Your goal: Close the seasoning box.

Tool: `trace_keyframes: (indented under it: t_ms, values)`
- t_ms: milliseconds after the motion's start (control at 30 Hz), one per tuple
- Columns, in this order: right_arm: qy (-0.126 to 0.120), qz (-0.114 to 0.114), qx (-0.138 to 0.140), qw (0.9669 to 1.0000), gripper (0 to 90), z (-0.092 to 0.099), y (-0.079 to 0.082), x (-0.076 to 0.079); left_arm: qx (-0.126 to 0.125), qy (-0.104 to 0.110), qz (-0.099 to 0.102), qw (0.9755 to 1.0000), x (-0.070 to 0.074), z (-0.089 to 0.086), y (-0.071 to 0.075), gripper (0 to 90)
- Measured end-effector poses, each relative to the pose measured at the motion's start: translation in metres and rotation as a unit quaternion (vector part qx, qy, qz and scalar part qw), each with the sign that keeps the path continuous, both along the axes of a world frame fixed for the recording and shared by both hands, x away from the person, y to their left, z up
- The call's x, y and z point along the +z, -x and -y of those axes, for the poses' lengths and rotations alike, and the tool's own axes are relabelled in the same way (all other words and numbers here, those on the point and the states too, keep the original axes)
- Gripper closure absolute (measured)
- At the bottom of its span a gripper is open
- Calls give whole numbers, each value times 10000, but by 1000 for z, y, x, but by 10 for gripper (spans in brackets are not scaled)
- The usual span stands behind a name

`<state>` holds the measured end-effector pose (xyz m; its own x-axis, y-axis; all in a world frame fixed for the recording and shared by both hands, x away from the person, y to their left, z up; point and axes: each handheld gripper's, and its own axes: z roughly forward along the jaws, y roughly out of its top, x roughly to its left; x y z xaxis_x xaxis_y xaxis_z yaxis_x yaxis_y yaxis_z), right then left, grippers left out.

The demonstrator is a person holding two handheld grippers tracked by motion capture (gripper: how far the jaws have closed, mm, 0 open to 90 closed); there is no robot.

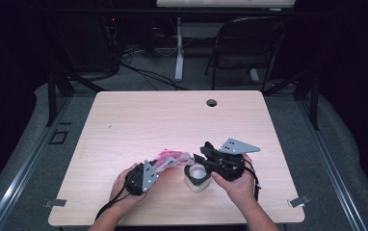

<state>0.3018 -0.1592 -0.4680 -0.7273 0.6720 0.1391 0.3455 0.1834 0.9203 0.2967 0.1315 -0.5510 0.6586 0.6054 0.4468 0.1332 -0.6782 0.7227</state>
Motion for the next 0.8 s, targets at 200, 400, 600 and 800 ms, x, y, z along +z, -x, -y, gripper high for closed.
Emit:
trace_keyframes:
  t_ms: [200, 400, 600, 800]
  values:
    - [-16, 16, 4, 10000, 613, 0, 0, 0, 57, 178, -98, 9998, -1, -2, -1, 740]
    - [-31, 28, 1, 10000, 610, 1, 1, 2, 127, 263, -113, 9995, 1, -5, -3, 741]
    - [-28, 36, 33, 10000, 611, 1, 1, 2, 370, 461, -150, 9981, 7, -19, -7, 740]
    - [-44, 31, 58, 10000, 610, 0, 1, 1, 645, 765, -215, 9948, 12, -35, -11, 741]
